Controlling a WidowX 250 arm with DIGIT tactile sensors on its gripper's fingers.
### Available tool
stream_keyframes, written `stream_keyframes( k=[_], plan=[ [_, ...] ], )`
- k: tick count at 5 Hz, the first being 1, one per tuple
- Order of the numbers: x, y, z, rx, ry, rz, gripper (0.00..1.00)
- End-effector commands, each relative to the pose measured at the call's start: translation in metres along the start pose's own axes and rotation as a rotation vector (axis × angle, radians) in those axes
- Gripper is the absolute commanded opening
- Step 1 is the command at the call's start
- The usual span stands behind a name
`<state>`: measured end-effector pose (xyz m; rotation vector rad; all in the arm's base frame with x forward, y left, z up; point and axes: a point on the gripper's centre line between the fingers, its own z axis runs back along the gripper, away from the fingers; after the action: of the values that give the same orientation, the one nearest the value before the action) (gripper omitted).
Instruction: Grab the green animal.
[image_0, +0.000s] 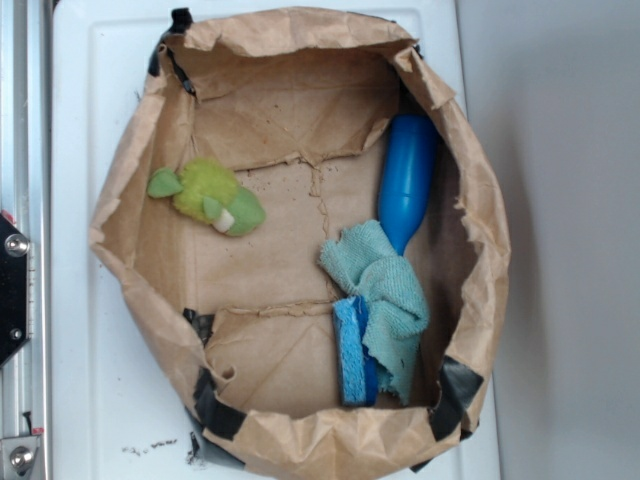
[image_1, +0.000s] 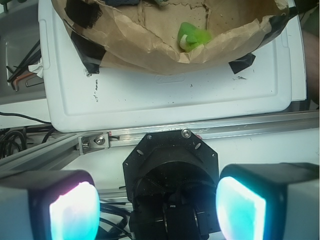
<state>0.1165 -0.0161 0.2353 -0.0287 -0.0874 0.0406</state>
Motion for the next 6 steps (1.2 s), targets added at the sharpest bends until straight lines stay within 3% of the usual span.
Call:
stream_keyframes(
  k=[1,2,4,6],
  plan=[
    [0.0,0.0,0.0,0.0,0.0,0.0,1.0],
    [0.025,-0.007,-0.002,0.017,-0.102,0.009,1.0],
    [0.064,-0.007,-0.012,0.007,-0.155,-0.042,1.0],
    [0.105,0.02,-0.018,-0.061,-0.182,-0.341,1.0]
  ],
)
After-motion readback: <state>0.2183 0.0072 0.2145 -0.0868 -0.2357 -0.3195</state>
